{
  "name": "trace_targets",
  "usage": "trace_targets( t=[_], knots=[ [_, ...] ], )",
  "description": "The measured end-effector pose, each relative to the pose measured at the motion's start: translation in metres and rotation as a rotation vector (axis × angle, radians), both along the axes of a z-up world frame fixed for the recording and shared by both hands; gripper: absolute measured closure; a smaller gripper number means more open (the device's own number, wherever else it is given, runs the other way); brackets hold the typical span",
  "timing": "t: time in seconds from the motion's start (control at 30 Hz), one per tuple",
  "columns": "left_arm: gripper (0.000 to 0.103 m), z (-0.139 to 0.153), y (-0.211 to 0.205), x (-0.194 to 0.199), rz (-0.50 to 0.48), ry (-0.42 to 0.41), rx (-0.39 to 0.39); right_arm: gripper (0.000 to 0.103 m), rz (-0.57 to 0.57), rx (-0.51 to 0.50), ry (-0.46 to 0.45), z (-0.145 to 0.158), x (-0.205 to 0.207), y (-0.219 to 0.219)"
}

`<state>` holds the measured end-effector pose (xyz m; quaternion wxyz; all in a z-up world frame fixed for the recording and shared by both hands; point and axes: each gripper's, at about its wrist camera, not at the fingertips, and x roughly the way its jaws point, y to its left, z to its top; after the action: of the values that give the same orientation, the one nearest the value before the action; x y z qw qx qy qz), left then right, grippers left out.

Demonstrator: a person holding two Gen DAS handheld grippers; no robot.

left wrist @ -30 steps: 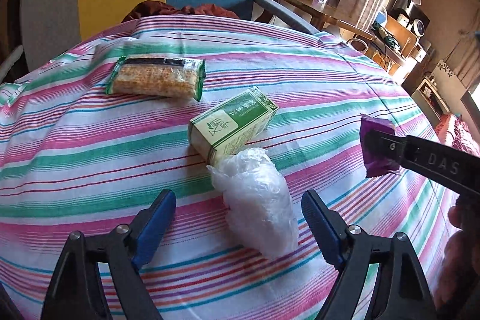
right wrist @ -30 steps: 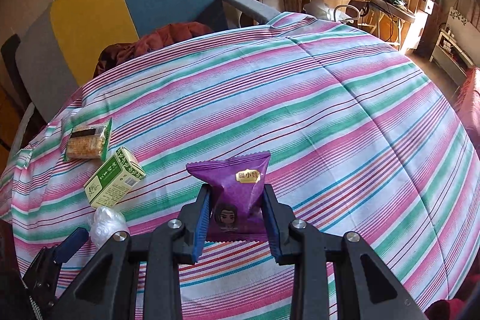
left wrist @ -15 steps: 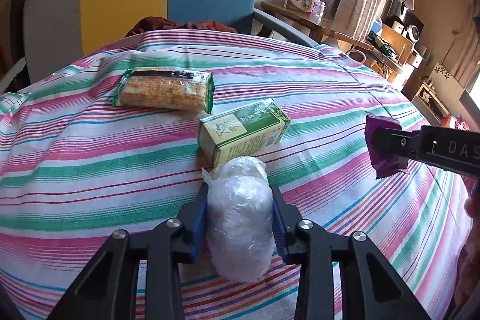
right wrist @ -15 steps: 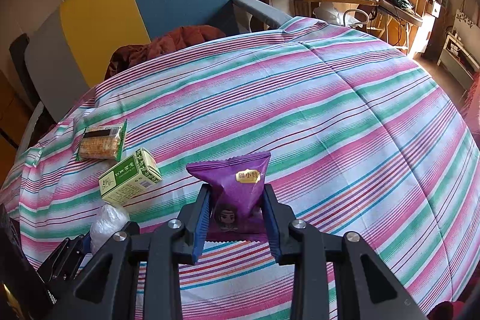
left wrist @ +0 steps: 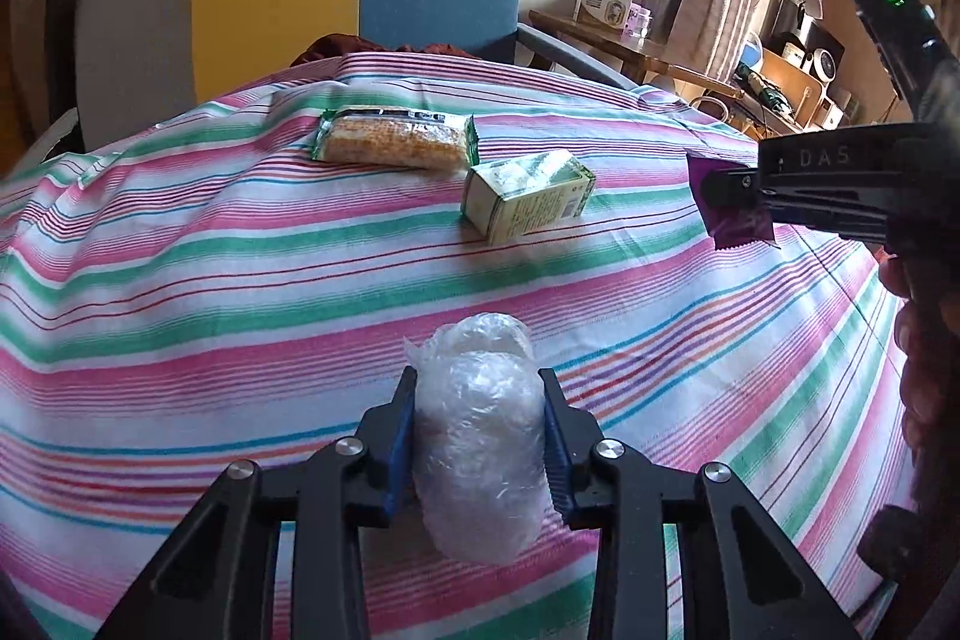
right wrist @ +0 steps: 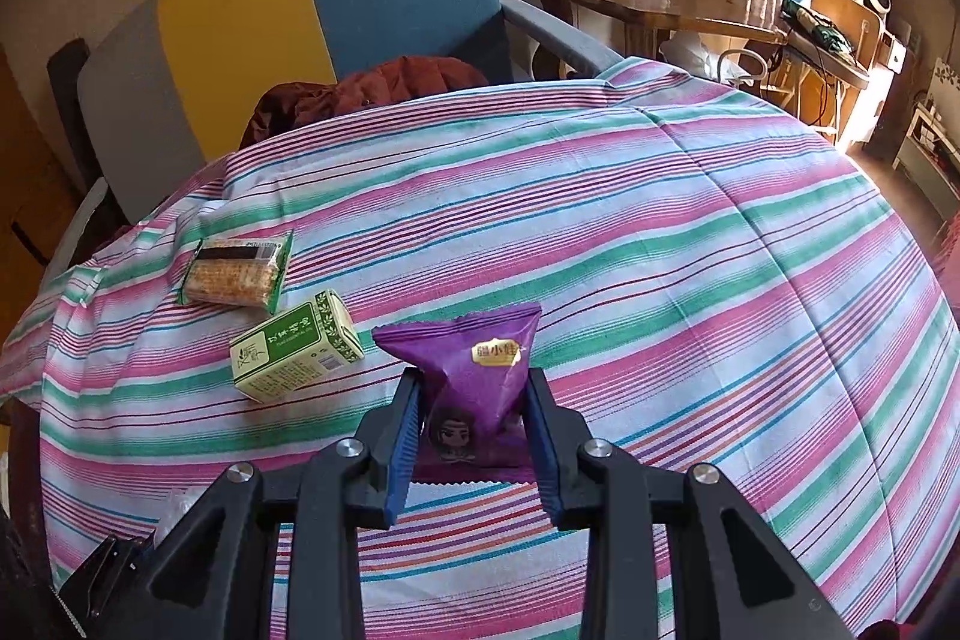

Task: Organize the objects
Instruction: 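Lift the purple packet and plastic bundle off the table with both grippers, then carry the purple packet and plastic bundle over the gold tray with both grippers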

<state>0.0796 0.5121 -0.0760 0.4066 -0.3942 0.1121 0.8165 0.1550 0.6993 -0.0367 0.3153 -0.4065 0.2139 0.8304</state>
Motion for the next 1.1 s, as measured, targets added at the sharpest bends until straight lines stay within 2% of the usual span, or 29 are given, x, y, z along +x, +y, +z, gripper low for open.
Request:
trace_targets(
  t=[0.03, 0.27, 0.47, 0.67, 0.9, 1.1],
  knots=[
    [0.067, 0.0, -0.004, 0.002, 0.0, 0.003, -0.003, 0.07, 0.011, 0.008, -0.004, 0.0, -0.002, -0.002],
    [0.067, 0.005, -0.042, 0.011, 0.035, 0.02, 0.011, 0.07, 0.057, 0.057, -0.02, 0.0, -0.01, -0.015],
    [0.067, 0.003, -0.078, 0.017, 0.069, 0.001, 0.003, 0.07, 0.067, 0.091, -0.01, 0.005, -0.01, -0.021],
    [0.067, 0.036, -0.11, 0.028, 0.04, 0.14, 0.015, 0.07, 0.075, 0.144, -0.011, 0.009, -0.011, -0.027],
    [0.067, 0.07, -0.161, 0.018, 0.093, 0.13, 0.081, 0.07, 0.15, 0.235, 0.004, 0.017, -0.017, -0.046],
    [0.067, 0.082, -0.214, 0.01, 0.149, 0.138, 0.092, 0.07, 0.21, 0.218, 0.04, 0.023, -0.023, -0.069]
  ],
)
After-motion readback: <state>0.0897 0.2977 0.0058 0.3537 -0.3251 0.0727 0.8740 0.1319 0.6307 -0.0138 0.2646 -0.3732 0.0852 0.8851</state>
